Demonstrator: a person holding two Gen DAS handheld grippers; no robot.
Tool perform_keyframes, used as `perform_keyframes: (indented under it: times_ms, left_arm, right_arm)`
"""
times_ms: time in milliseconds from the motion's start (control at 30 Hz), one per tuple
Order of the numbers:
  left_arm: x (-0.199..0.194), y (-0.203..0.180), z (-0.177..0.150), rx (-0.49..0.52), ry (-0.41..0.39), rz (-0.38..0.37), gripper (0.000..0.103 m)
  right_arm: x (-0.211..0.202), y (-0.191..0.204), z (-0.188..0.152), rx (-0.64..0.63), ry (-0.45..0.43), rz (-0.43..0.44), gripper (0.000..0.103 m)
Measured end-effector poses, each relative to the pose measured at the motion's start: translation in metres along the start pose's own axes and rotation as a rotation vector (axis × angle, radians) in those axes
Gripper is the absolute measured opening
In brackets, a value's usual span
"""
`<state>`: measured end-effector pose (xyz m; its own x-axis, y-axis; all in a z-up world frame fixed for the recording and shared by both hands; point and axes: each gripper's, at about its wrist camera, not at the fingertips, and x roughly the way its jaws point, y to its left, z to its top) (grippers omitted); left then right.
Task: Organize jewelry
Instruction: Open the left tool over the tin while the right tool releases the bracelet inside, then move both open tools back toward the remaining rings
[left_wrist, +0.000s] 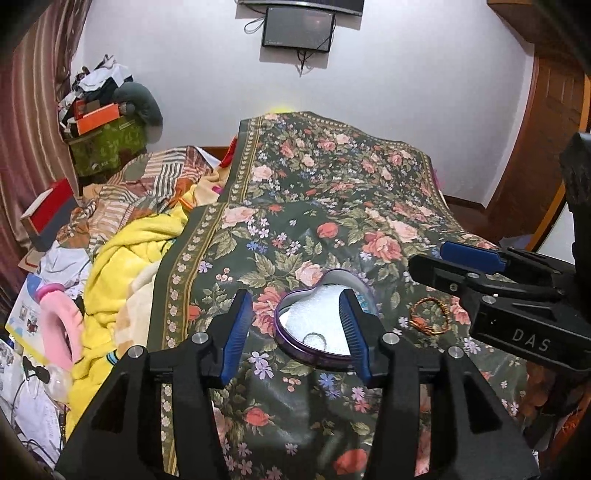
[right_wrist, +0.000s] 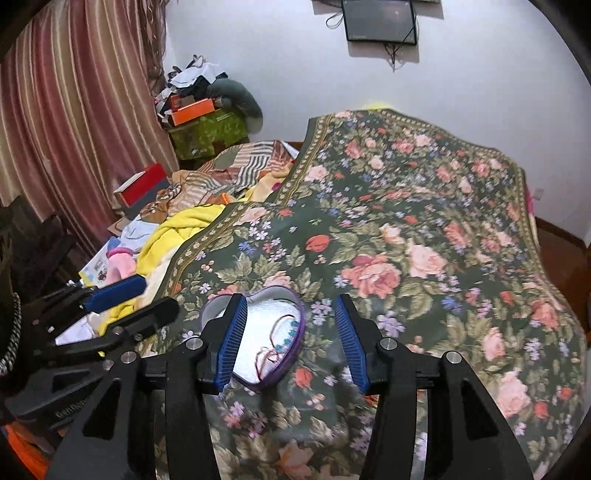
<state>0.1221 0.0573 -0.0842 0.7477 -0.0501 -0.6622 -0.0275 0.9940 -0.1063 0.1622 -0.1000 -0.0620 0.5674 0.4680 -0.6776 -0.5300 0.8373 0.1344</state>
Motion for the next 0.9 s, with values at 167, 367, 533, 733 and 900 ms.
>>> perform_keyframes:
  times_ms: [167,367,533,733,900]
  left_arm:
    - [-0.019,-0.015,0.000,0.027,-0.026,-0.006,0.049]
    - [-0.041,-0.039,-0.003,0.072,-0.054,-0.022,0.053]
    - [-0.050,-0.064,-0.008,0.117,-0.067,-0.035,0.057]
    - [-0.047,-0.091,-0.015,0.155,-0.040,-0.067,0.059]
    - [-0.036,-0.109,-0.026,0.173,0.010,-0.104,0.060]
  right_arm:
    - [-0.025,-0.008,-0.008,0.004,-0.032,-0.032,0.046]
    - [-0.054,-0.026,-0.019,0.024,-0.058,-0.075,0.046]
    - [-0.075,-0.043,-0.032,0.043,-0.066,-0.114,0.046]
    - [-0.094,-0.065,-0.051,0.061,-0.055,-0.169,0.046]
    - [-0.104,-0.081,-0.071,0.079,-0.027,-0.204,0.046]
